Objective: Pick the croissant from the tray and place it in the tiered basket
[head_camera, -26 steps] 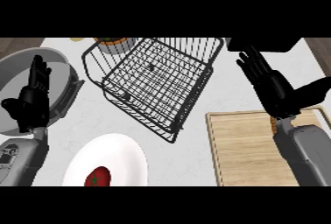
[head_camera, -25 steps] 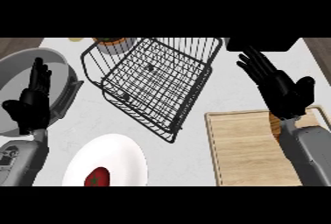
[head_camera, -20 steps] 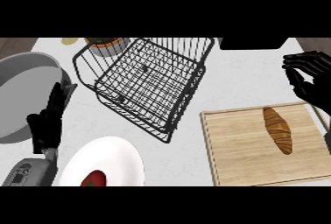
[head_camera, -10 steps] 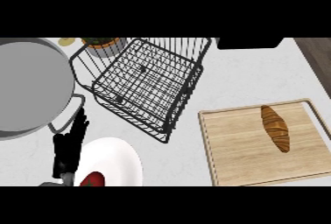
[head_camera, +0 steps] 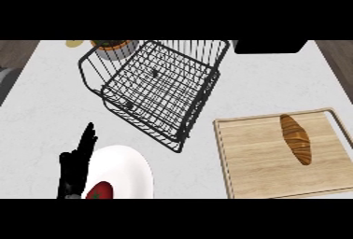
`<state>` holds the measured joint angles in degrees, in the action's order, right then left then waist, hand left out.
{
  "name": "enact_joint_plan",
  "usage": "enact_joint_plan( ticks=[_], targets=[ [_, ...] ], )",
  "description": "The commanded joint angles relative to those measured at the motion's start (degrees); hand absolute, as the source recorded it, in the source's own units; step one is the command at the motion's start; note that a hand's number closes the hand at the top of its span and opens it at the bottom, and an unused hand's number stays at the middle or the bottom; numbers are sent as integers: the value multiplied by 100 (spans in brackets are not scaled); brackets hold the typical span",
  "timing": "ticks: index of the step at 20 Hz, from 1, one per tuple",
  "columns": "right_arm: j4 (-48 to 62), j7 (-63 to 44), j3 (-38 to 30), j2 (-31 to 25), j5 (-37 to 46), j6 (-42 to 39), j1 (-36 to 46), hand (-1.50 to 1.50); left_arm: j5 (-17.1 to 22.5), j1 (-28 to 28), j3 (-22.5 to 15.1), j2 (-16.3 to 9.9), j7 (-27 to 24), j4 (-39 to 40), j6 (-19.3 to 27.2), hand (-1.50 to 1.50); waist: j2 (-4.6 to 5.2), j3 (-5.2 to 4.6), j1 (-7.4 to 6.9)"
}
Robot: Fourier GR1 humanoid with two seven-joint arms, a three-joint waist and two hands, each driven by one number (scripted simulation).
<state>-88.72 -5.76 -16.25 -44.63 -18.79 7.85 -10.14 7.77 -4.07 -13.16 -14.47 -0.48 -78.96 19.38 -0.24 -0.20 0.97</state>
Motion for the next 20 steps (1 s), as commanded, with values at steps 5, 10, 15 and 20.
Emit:
enact_joint_plan(
  ticks=[5, 10, 15, 20],
  targets=[
    [-1534, -2264, 757, -1357, 1176, -90, -529, -150, -43, -35, 24, -8, -110, 149, -76, 0, 17, -11, -43],
    [-2464, -3880, 1003, -1360, 1844, 226, -133, -150, -2, -161, 32, 140, -352, 188, -220, 0, 15, 9, -91],
    [-1693, -4155, 2397, -468, 3332, 569, 690, -150, -96, -258, 10, 8, -61, -337, -281, 0, 34, 18, -195],
    [-1686, -5019, 2697, -510, 3764, -219, 1233, -150, -238, 287, 109, 207, 241, 59, -130, 0, 32, 16, -139]
  ],
)
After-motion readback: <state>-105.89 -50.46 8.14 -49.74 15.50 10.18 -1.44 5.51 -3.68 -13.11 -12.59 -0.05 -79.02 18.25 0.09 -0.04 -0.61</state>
